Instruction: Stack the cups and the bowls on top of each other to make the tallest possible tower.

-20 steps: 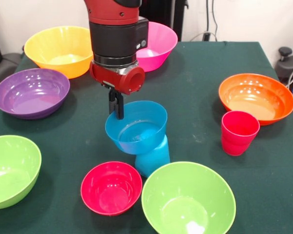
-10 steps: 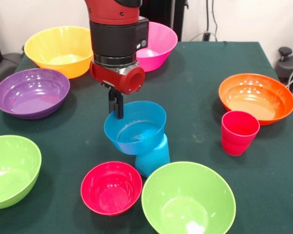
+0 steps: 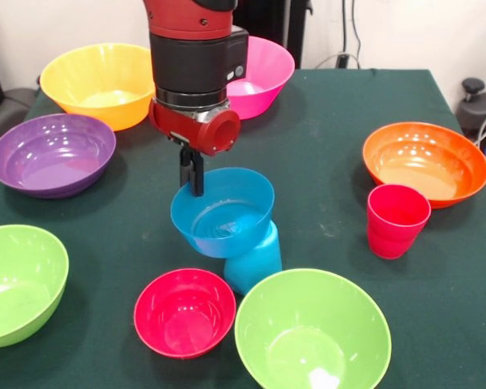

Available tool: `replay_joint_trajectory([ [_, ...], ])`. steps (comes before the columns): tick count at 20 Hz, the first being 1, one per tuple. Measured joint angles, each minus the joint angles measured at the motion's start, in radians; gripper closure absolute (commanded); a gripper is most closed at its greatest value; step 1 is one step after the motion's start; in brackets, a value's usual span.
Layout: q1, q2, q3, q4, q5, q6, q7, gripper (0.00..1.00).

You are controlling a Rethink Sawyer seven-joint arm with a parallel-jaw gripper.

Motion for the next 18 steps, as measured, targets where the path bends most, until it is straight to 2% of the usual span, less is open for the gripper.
replay_joint_trajectory([
  [18,0.002,-0.008,-0.011,0.026,0.01,0.0,0.0,1.0],
])
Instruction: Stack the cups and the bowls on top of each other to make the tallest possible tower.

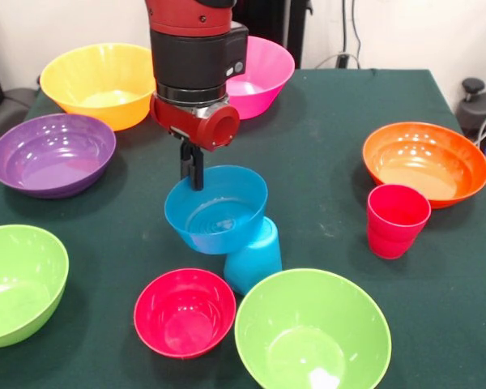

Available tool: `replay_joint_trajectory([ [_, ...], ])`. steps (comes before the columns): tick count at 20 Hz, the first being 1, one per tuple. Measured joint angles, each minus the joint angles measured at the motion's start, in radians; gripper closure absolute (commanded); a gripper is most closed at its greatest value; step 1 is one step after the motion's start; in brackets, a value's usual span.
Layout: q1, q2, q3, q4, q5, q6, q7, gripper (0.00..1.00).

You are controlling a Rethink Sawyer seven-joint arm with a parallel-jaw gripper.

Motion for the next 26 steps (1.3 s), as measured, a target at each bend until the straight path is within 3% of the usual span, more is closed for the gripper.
replay_joint_trajectory([
  [26,0.006,-0.022,-0.02,0.064,0.023,-0.04,0.0,1.0],
])
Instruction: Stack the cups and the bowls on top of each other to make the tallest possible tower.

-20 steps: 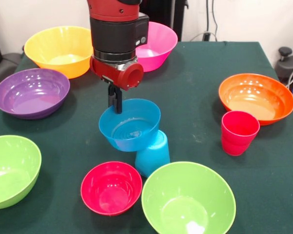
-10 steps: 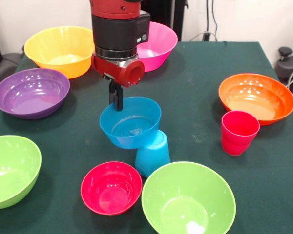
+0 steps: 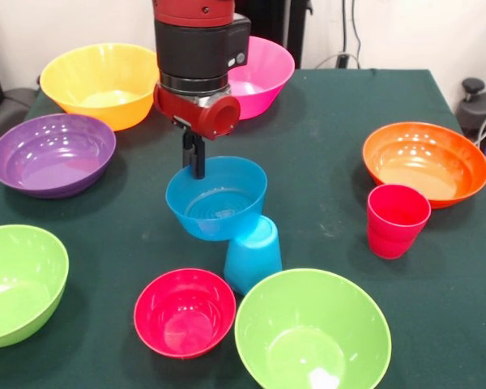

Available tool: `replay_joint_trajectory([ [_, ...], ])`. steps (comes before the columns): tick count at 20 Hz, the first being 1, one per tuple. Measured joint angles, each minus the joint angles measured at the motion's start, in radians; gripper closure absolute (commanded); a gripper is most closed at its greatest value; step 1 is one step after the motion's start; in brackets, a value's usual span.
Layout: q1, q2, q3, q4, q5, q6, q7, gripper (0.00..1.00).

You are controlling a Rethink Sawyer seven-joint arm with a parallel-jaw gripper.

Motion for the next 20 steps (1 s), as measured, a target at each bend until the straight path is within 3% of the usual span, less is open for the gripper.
replay_joint_trajectory([
  [20,-0.009,0.008,-0.002,-0.001,0.009,-0.014,0.0,1.0],
])
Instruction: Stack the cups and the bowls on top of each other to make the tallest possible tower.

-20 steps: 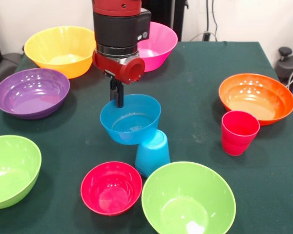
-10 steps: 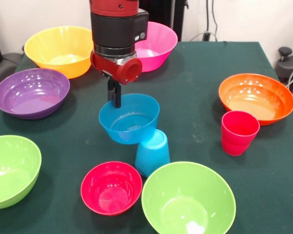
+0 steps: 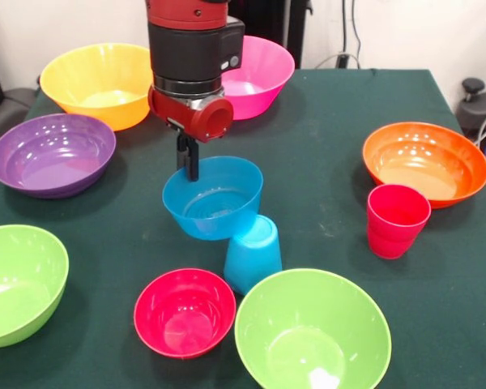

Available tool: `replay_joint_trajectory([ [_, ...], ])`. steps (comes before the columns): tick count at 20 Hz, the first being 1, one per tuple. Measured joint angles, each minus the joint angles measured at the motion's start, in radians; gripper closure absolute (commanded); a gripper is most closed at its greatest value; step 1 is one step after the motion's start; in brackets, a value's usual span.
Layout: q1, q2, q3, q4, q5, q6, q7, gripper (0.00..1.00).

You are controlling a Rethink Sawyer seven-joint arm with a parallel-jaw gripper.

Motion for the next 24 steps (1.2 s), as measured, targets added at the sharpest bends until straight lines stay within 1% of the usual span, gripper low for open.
replay_joint_trajectory([
  [10,0.002,0.02,-0.006,-0.033,0.017,0.0,0.0,1.0],
  [24,0.028,0.05,-0.036,-0.098,0.066,0.0,0.0,1.0],
])
